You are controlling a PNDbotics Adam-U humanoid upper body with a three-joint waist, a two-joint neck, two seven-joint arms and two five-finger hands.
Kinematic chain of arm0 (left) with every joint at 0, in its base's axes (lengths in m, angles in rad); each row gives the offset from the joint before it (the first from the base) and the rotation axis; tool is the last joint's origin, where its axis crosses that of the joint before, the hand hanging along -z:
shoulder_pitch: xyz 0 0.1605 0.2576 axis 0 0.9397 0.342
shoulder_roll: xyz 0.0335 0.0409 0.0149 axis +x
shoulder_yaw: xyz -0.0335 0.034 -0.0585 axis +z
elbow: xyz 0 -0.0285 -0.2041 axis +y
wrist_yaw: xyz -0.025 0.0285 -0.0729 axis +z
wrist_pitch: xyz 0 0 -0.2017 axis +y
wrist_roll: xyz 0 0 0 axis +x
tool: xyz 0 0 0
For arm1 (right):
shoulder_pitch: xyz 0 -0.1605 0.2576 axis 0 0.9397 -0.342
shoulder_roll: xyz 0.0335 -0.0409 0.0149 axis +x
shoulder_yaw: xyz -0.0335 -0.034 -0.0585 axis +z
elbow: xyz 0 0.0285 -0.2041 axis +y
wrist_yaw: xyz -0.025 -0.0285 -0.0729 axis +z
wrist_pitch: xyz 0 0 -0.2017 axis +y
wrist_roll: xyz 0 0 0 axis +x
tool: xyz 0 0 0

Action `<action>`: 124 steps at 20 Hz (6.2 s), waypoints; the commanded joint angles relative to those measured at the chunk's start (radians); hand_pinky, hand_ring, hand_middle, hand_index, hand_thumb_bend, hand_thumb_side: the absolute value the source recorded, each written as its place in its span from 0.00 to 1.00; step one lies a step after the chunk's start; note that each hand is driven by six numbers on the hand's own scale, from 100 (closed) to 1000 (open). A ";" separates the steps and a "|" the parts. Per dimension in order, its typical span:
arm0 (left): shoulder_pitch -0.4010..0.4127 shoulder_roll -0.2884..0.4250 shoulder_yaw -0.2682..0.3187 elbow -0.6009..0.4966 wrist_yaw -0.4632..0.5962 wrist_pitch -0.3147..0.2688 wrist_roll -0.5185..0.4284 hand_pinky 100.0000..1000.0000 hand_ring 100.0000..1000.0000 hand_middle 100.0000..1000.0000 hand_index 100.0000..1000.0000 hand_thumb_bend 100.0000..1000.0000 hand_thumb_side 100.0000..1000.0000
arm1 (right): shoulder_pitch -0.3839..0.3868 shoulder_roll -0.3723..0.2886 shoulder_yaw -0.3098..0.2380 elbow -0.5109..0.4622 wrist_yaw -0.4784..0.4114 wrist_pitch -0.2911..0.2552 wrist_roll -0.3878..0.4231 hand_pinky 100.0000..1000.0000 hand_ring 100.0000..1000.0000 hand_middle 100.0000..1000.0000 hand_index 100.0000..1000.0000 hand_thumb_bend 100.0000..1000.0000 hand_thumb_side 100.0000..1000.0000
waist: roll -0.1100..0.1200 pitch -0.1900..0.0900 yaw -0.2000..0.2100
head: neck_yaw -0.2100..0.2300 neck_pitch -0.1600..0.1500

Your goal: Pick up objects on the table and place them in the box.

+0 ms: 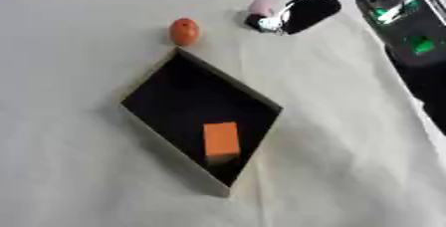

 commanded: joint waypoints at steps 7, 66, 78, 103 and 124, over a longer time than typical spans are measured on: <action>-0.013 0.014 0.000 -0.014 -0.003 -0.002 -0.008 0.55 0.57 0.71 0.59 0.00 0.93 | -0.085 0.038 -0.079 0.259 0.115 -0.018 -0.085 0.90 0.88 0.69 0.77 0.33 0.38 | -0.001 -0.001 0.022 | -0.024 -0.039; -0.035 0.027 0.001 -0.014 -0.013 -0.004 -0.044 0.54 0.56 0.70 0.58 0.00 0.89 | -0.140 -0.015 -0.077 0.322 0.112 -0.052 -0.277 0.72 0.72 0.55 0.70 0.00 0.15 | -0.038 0.036 0.068 | -0.061 -0.075; -0.035 0.036 0.003 -0.014 -0.013 -0.005 -0.047 0.54 0.56 0.70 0.58 0.00 0.88 | -0.071 -0.156 0.085 -0.206 -0.201 -0.040 -0.081 0.73 0.72 0.56 0.71 0.00 0.15 | -0.047 0.002 0.042 | -0.027 -0.052; -0.039 0.027 -0.002 -0.014 -0.011 -0.007 -0.054 0.54 0.57 0.71 0.58 0.00 0.87 | -0.005 -0.091 0.260 -0.435 -0.282 0.024 0.082 0.73 0.72 0.55 0.70 0.00 0.17 | -0.039 0.004 0.044 | -0.019 -0.038; -0.037 0.023 -0.002 -0.014 -0.010 -0.007 -0.056 0.54 0.58 0.71 0.58 0.00 0.87 | 0.030 -0.038 0.339 -0.339 -0.202 -0.118 0.163 0.80 0.80 0.67 0.78 0.12 0.22 | -0.035 0.006 0.043 | -0.025 -0.035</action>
